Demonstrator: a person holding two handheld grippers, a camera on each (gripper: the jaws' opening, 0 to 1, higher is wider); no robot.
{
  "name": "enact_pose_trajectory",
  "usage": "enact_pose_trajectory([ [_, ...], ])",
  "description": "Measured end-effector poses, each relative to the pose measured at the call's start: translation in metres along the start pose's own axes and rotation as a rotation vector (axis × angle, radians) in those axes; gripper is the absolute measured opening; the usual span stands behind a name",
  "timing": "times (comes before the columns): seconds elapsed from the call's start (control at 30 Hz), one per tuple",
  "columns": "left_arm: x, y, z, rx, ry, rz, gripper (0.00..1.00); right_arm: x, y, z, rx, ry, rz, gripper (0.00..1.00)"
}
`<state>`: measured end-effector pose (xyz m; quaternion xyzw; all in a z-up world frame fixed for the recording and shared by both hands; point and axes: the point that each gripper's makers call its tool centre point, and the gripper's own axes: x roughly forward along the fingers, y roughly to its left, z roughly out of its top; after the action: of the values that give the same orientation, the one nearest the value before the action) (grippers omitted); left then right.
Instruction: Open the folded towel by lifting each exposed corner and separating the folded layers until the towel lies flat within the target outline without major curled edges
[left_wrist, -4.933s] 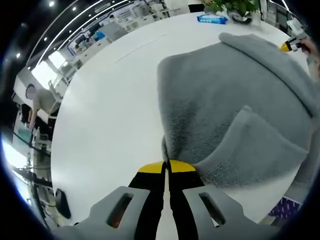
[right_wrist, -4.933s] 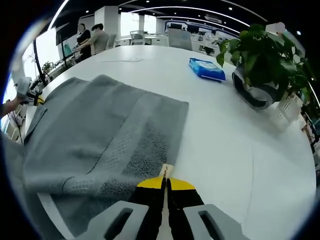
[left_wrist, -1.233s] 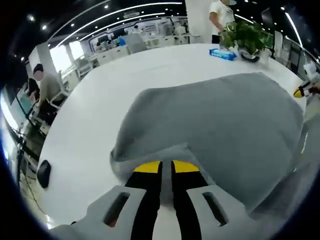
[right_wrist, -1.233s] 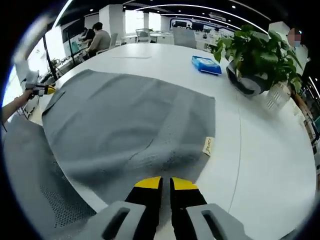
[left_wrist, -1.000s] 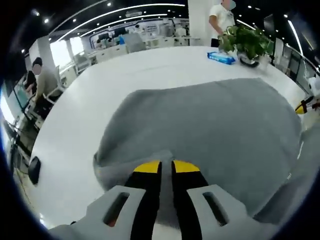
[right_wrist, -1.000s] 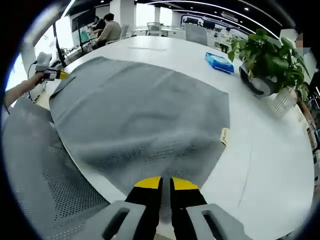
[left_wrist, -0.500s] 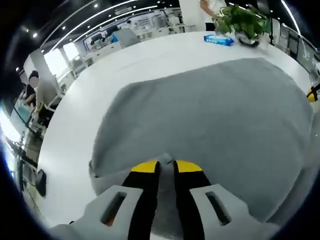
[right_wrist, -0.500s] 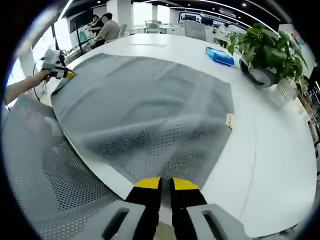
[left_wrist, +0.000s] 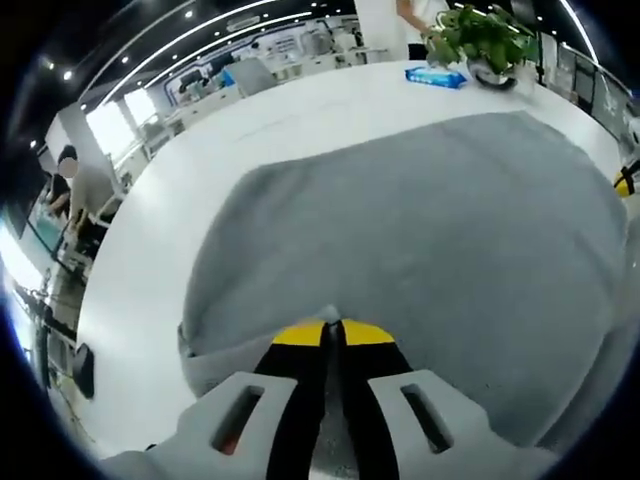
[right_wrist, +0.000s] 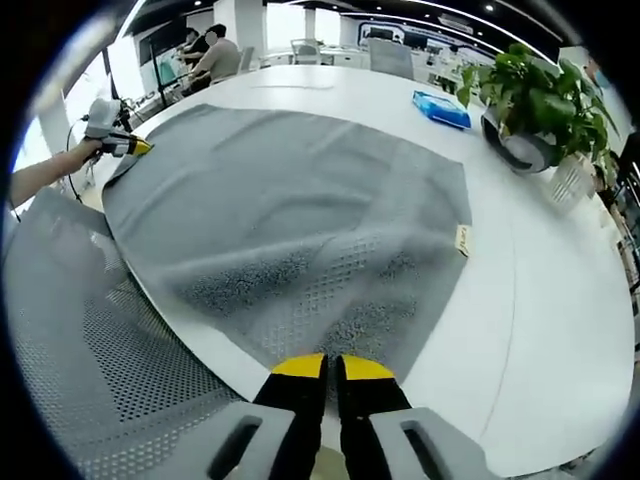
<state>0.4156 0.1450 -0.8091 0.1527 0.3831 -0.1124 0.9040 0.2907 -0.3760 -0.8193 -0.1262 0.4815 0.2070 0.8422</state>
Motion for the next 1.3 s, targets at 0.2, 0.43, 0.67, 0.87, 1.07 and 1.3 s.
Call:
enact_pose_trajectory([
  [0.2, -0.015, 0.006, 0.008, -0.072, -0.047, 0.002, 0.02, -0.001, -0.001, -0.003, 0.009, 0.017, 0.001, 0.00],
  [0.43, -0.048, 0.022, 0.011, -0.131, -0.111, 0.027, 0.02, -0.003, -0.011, -0.006, 0.028, 0.042, 0.009, 0.00],
  [0.67, -0.082, 0.034, 0.006, -0.187, -0.155, 0.058, 0.02, -0.004, -0.014, -0.009, 0.036, 0.065, 0.014, 0.00],
  [0.87, -0.097, 0.042, -0.012, -0.231, -0.152, 0.084, 0.02, -0.004, -0.014, -0.010, 0.036, 0.073, 0.016, 0.00],
  [1.07, -0.110, 0.049, -0.035, -0.283, -0.136, 0.103, 0.02, -0.004, -0.013, -0.010, 0.036, 0.084, 0.023, 0.00],
  [1.3, -0.115, 0.058, -0.073, -0.329, -0.084, 0.139, 0.02, -0.004, -0.014, -0.011, 0.020, 0.104, 0.014, 0.00],
])
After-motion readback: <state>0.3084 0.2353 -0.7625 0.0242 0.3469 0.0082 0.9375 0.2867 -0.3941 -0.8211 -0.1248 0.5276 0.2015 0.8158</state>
